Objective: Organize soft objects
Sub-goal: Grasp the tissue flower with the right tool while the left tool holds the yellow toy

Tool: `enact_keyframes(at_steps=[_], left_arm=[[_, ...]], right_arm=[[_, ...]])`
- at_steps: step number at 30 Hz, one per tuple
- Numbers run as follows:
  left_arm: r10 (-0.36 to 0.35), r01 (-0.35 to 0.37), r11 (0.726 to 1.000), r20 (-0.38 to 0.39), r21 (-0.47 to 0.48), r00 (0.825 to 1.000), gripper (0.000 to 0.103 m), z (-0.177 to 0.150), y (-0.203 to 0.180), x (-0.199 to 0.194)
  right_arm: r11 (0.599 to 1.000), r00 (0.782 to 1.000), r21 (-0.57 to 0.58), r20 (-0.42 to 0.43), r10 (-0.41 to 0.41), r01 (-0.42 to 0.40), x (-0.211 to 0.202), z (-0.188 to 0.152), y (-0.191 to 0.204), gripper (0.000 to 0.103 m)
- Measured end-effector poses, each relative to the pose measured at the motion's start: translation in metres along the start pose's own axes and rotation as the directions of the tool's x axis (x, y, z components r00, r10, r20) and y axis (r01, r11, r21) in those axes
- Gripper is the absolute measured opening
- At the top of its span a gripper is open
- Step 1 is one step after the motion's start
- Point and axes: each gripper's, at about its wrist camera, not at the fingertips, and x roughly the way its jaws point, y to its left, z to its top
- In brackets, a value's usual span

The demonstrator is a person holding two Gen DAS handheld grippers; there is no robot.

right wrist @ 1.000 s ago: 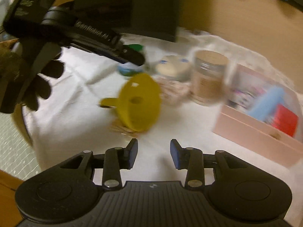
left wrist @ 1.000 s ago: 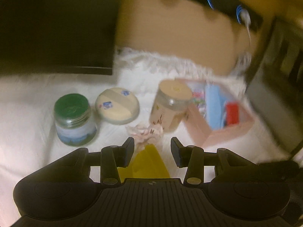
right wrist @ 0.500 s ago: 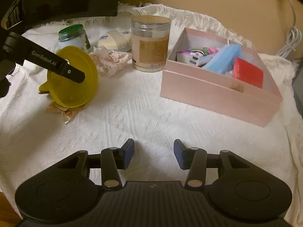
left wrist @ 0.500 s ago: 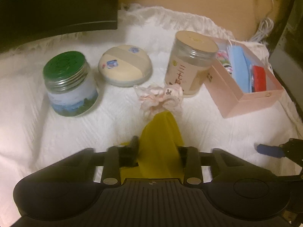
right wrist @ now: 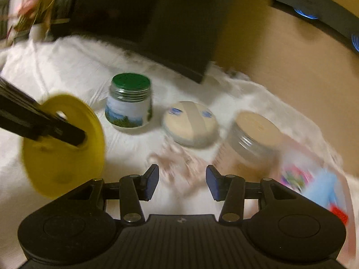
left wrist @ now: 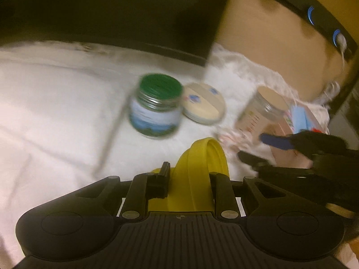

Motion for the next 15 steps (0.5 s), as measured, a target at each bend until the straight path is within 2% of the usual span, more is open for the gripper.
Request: enact_keyframes(at_steps=[3, 4, 5, 7, 12, 15], left_arm=[[0.026, -0.025, 0.999, 0.043, -0.020, 0.999, 0.024, 0.008, 0.014, -0.014], [0.038, -0.037, 0.999, 0.060, -0.021, 0.997, 0.024, 0.012, 0.017, -0.019], [0.048, -0.046, 0.999, 0.075, -0.019, 0.996, 0.024, 0.018, 0.020, -0.022], [0.066, -0.065, 0.998, 0.110, -0.013, 0.992, 0.024, 0.034, 0.026, -0.028], [0.086, -0.091, 0.996, 0.210, 0.013, 0.974, 0.024, 0.089, 0.021, -0.037], [0.070, -0.092, 0.994, 0.276, 0.066, 0.958, 0.024, 0.124, 0.002, -0.042]], right_arm=[[0.998, 0.998, -0.056, -0.058, 0.000, -0.003, 0.031, 0.008, 0.009, 0.044], [0.998, 0.997, -0.070, -0.078, -0.005, 0.000, 0.039, 0.011, 0.012, 0.028], [0.997, 0.995, -0.082, -0.095, -0.012, 0.004, 0.044, 0.014, 0.014, 0.018], [0.996, 0.995, -0.083, -0.103, 0.011, -0.019, 0.043, 0.023, 0.013, 0.011], [0.996, 1.000, -0.092, 0.022, 0.019, -0.017, 0.002, 0.061, -0.004, 0.010], [0.997, 0.992, -0.067, 0.128, -0.021, 0.030, -0.033, 0.084, -0.029, 0.010]])
